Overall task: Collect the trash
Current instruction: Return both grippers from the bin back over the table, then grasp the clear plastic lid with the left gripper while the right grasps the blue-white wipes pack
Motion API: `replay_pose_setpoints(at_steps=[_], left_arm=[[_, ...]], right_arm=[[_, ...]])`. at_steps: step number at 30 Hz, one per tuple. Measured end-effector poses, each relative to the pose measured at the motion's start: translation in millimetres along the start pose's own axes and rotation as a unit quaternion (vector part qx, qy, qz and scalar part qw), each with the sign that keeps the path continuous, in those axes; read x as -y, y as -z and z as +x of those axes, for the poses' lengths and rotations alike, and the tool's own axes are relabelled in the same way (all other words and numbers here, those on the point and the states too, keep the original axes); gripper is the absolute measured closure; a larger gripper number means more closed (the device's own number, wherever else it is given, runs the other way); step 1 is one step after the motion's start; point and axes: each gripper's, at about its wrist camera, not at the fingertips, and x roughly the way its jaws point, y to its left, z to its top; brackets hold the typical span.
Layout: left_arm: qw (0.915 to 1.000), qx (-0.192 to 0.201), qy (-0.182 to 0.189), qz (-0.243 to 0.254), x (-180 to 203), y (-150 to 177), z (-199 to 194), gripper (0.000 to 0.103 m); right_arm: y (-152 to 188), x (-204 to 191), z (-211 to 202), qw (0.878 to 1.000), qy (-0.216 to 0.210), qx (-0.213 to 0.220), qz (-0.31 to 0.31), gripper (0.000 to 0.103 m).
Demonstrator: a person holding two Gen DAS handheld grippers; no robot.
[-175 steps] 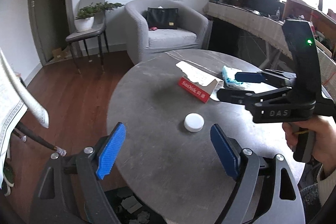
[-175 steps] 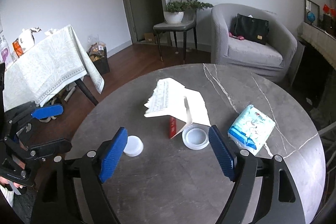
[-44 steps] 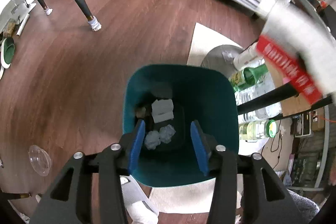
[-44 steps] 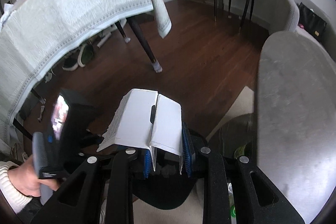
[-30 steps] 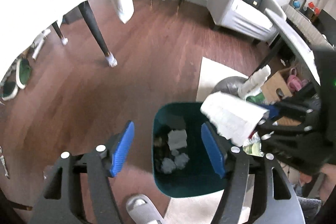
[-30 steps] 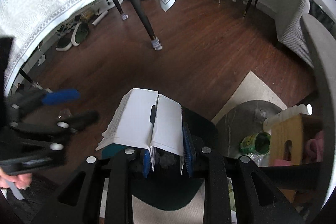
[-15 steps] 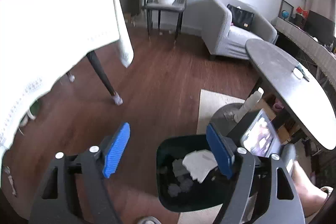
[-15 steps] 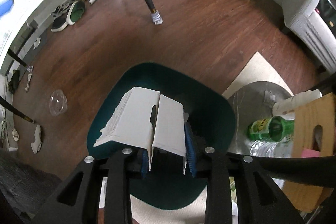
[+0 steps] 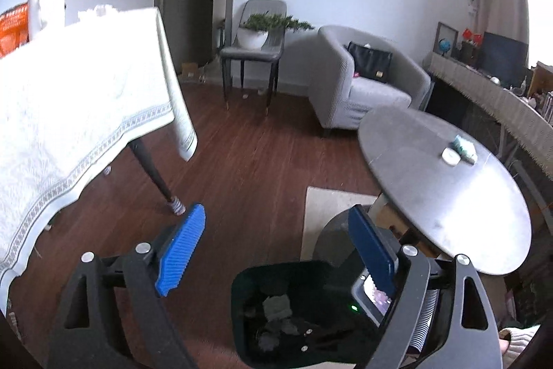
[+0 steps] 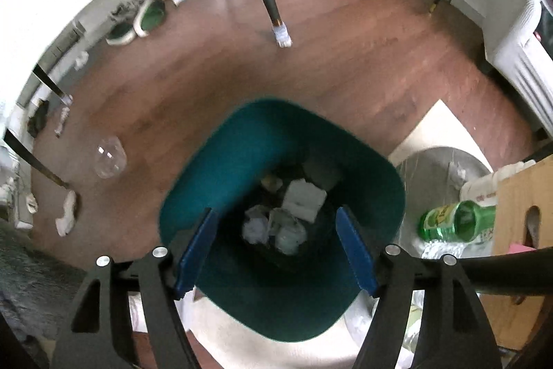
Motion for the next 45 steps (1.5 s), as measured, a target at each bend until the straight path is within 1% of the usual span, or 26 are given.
replay_pose_setpoints(at_steps=[1, 2, 4, 5, 6, 8, 10, 12, 13, 14, 16, 20, 28, 34, 41, 45], left_arm=[[1.0, 0.004, 0.003, 0.0, 4, -3, -2, 0.015], [0.9999, 0.009, 0.007, -0.001, 8, -5, -4, 0.015], [0.9998, 0.017, 0.014, -0.002, 16, -11, -6, 0.015], [0.9997, 0.021, 0.016, -0.001, 20, -14, -7, 0.015], [0.9996, 0.025, 0.017, 0.0, 23, -15, -9, 0.015], [0.9992, 0.035, 0.021, 0.003, 32, -20, -13, 0.014], [0.9988, 0.042, 0.025, 0.004, 42, -25, -15, 0.013], [0.9983, 0.048, 0.034, 0.001, 49, -30, -15, 0.011], [0.9978, 0.051, 0.042, -0.003, 53, -34, -17, 0.01], [0.9974, 0.054, 0.048, -0.004, 56, -36, -18, 0.009], [0.9966, 0.06, 0.057, -0.003, 65, -44, -22, 0.01], [0.9954, 0.073, 0.063, 0.004, 80, -55, -22, 0.01], [0.9947, 0.074, 0.071, 0.009, 111, -68, -1, 0.01], [0.9944, 0.069, 0.078, 0.018, 133, -74, 18, 0.01], [0.994, 0.057, 0.087, 0.033, 160, -81, 47, 0.01], [0.9939, 0.05, 0.092, 0.035, 172, -84, 64, 0.01]], right_arm=[[0, 0, 0, 1.0, 0.0, 0.0, 0.0, 0.031], [-1, 1, -8, 1.0, -0.002, 0.012, -0.001, 0.031], [-2, 3, -33, 0.999, -0.009, 0.046, -0.003, 0.031], [-3, 4, -40, 0.998, -0.01, 0.056, -0.003, 0.031], [-5, 7, -55, 0.997, -0.015, 0.081, -0.004, 0.031], [-6, 10, -78, 0.993, -0.02, 0.115, -0.003, 0.031], [-7, 14, -97, 0.99, -0.019, 0.141, -0.002, 0.032], [-9, 20, -115, 0.985, -0.04, 0.165, -0.001, 0.032], [-9, 21, -124, 0.984, -0.039, 0.177, -0.001, 0.031], [-9, 23, -132, 0.982, -0.026, 0.185, -0.004, 0.031], [-7, 29, -142, 0.98, -0.027, 0.195, -0.006, 0.031], [-4, 52, -163, 0.975, -0.025, 0.22, 0.005, 0.031], [8, 113, -198, 0.965, -0.003, 0.257, 0.047, 0.029], [17, 159, -221, 0.956, 0.02, 0.282, 0.079, 0.028], [29, 210, -235, 0.946, 0.048, 0.297, 0.12, 0.026], [34, 235, -241, 0.94, 0.062, 0.303, 0.142, 0.023]])
